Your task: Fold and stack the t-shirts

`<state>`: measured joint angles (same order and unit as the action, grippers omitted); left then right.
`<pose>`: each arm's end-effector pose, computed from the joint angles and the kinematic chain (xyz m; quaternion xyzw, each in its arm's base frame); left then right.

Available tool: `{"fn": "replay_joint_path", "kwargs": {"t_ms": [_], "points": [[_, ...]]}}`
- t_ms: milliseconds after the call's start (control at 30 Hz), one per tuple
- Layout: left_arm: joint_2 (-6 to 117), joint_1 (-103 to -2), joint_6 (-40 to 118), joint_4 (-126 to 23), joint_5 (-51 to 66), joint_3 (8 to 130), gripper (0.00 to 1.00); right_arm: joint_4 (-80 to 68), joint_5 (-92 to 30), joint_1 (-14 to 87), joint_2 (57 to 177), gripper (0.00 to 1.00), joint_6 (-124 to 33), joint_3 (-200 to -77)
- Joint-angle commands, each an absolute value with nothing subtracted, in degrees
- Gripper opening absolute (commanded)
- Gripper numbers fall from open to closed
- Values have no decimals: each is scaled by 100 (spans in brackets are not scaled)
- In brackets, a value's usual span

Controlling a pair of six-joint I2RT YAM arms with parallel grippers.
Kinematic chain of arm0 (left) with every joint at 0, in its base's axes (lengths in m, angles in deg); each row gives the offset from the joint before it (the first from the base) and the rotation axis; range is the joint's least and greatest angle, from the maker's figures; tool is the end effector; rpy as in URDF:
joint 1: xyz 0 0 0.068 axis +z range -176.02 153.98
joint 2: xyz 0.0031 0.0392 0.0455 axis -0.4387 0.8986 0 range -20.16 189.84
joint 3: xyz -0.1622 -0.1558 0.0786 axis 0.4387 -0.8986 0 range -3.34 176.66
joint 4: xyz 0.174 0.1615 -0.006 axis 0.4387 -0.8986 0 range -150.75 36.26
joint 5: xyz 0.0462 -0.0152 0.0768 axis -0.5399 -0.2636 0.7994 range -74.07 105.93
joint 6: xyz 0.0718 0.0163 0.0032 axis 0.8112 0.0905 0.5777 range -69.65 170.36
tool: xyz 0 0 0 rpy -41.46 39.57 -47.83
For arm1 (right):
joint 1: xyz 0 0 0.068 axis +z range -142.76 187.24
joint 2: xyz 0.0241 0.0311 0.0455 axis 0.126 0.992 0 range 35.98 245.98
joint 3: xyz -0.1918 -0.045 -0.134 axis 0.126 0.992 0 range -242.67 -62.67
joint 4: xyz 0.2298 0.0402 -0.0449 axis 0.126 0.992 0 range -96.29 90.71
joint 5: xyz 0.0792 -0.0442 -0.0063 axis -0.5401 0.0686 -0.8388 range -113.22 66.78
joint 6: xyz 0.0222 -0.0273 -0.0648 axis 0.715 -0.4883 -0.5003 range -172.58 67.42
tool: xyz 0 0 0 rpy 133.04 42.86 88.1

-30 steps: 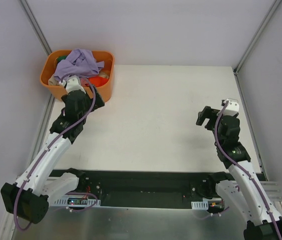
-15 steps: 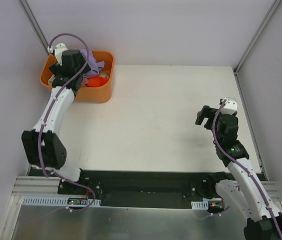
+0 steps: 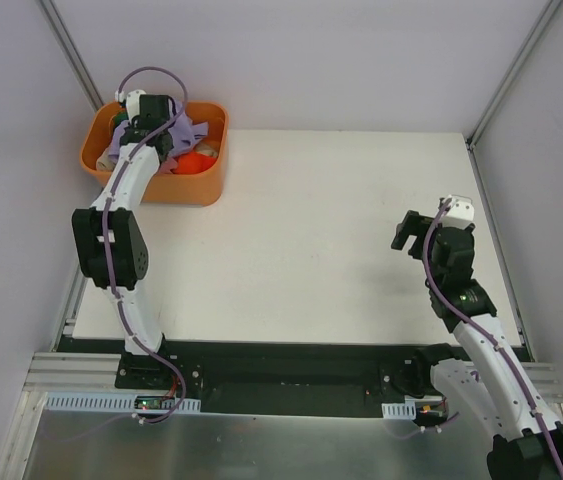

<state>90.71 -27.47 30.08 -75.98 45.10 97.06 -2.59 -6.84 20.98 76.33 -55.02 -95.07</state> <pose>0.4358 0.0189 0.2767 -0.2580 0.8181 0.1296 0.4973 0.2004 0.0312 0.2634 -0.0189 0.7724 -0.0483 0.6330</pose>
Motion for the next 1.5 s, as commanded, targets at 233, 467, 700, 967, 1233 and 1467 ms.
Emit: {"fn": "replay_joint_path", "kwargs": {"t_ms": [233,467,700,967,1233,1467], "points": [[7039,-2760,3322,-6854,1476,9959,0,-383,-775,2086,7843,96,-5504,-9712],[6010,-3242,3162,-5411,-1093,9466,0,-365,-757,2086,7650,96,-5469,-9677],[5815,-5149,4324,-5225,-1325,9852,0,-409,-714,2086,7412,96,-5443,-9589],[6719,-5687,3850,-5225,-2203,11029,0,-383,-529,2078,7114,96,-5442,-9510],[7099,-5740,3656,-5208,-1730,11172,0,-339,-283,2078,6911,96,-5460,-9440],[6300,-5740,3639,-5216,1437,8496,27,-40,-230,2086,7227,96,-5469,-9650]]}}
